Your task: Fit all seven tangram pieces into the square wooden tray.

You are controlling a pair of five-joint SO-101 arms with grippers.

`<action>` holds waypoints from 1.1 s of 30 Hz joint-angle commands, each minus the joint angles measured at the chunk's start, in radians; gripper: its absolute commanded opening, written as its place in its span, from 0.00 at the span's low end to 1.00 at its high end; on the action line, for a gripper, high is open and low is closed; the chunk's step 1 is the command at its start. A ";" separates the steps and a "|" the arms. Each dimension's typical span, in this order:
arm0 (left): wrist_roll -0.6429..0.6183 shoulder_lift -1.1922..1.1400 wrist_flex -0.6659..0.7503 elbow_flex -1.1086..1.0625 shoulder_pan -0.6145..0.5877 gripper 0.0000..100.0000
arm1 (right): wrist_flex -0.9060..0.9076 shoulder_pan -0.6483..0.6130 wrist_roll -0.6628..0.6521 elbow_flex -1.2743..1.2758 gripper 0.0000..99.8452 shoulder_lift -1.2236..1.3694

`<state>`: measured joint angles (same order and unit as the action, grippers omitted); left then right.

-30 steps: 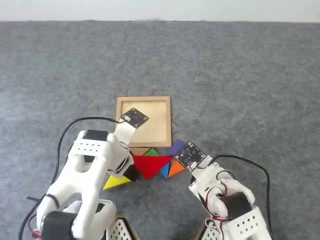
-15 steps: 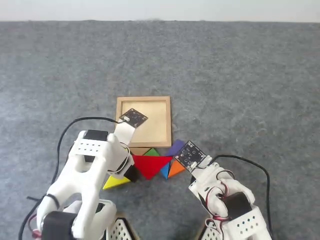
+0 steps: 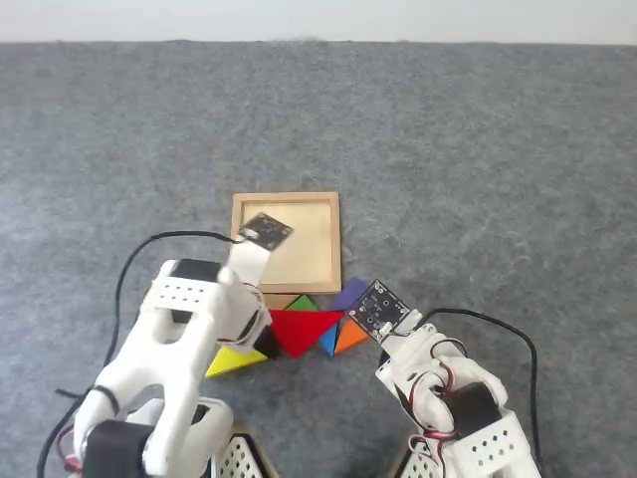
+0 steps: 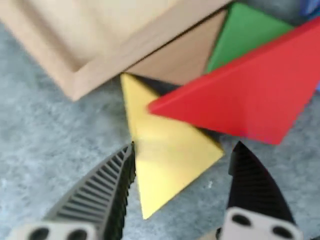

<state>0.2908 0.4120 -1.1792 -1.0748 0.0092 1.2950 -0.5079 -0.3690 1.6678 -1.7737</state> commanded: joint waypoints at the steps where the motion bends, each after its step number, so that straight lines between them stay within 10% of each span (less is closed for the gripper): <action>1: 0.052 -0.002 0.037 -0.012 -0.075 0.29 | 0.002 -0.007 0.009 0.017 0.01 -0.019; 33: 0.020 -0.069 0.087 -0.039 -0.018 0.31 | 0.002 -0.007 0.009 0.017 0.01 -0.019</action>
<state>0.3030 0.3859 -1.1055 -1.1439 -0.0276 1.2950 -0.5079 -0.3690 1.6678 -1.7737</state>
